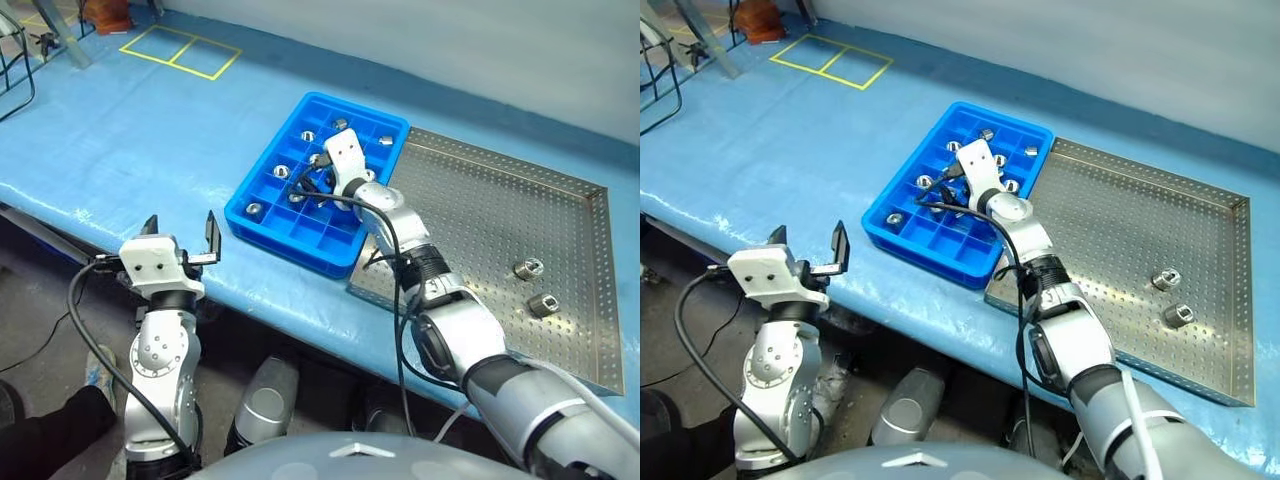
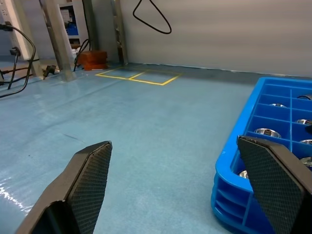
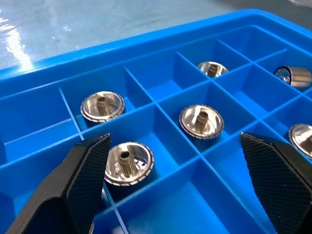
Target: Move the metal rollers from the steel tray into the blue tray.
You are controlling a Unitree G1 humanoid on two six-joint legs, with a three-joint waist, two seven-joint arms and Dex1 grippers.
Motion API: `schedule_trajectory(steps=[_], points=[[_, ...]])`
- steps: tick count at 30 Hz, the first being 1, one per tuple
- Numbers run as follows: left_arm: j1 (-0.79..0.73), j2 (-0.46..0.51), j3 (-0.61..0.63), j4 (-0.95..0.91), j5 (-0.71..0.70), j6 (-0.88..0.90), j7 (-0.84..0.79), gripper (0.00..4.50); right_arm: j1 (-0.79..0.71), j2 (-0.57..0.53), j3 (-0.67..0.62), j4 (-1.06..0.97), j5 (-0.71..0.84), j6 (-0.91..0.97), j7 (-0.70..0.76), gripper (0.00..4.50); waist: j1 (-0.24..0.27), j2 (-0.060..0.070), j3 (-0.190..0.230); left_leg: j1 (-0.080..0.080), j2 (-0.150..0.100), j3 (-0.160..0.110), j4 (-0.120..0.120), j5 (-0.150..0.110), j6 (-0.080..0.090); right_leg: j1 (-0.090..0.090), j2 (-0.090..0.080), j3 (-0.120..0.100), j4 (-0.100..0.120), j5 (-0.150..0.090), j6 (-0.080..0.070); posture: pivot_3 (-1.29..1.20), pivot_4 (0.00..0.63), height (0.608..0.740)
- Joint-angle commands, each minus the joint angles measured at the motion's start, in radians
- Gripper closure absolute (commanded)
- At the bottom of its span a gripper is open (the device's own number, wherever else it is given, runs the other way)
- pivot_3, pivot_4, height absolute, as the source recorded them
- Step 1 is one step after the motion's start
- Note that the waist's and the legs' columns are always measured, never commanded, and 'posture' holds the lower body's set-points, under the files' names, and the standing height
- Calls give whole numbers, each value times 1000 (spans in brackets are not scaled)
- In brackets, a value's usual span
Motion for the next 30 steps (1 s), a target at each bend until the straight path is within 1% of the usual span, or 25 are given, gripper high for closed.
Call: schedule_trajectory(steps=[1,3,7,13,16,22,26,28,30], points=[[-14,3,-14,-5,-4,2,-16,0,-15,19,-62,-98,83,114,20,26,-5,0,0,0,1,0,0,0,0,0,1,-1,0,0,-1,433,150,740],[-20,3,-16,1,-6,3,-18,0,-33,16,-56,-111,82,141,27,26,-9,0,0,0,2,0,0,0,-1,0,1,-2,0,3,-5,433,150,740],[-24,0,-19,3,-3,4,-21,0,-64,10,-35,-106,66,130,50,26,-21,0,0,0,2,-1,0,0,-1,0,1,-3,0,4,-6,438,150,740],[-20,-7,-25,6,0,-1,-17,0,-153,-35,93,-10,-66,23,101,26,-28,0,0,0,2,-1,0,0,-2,0,1,-3,0,4,-6,448,150,740],[-16,-10,-29,7,1,-5,-14,0,-219,-44,151,68,-116,-13,160,26,-32,0,0,0,3,-1,0,0,-2,0,1,-3,0,4,-6,451,150,740],[-6,-18,-36,6,6,-12,-9,0,-313,-43,244,205,-179,-37,353,26,-33,0,0,0,3,-1,0,0,-2,0,1,-4,0,4,-7,468,150,740],[1,-23,-38,4,9,-14,-5,0,-321,-33,251,208,-168,-33,459,26,-28,0,0,0,3,-1,0,0,-2,0,1,-4,0,4,-7,475,150,740],[3,-26,-39,4,9,-15,-4,0,-322,-31,255,225,-181,-35,464,26,-26,0,0,0,3,-1,0,0,-2,0,1,-4,0,3,-7,473,150,740],[4,-26,-40,4,10,-15,-3,0,-327,-30,254,253,-198,-42,439,26,-24,0,0,0,3,-1,0,0,-2,0,1,-4,0,3,-7,473,150,740]])
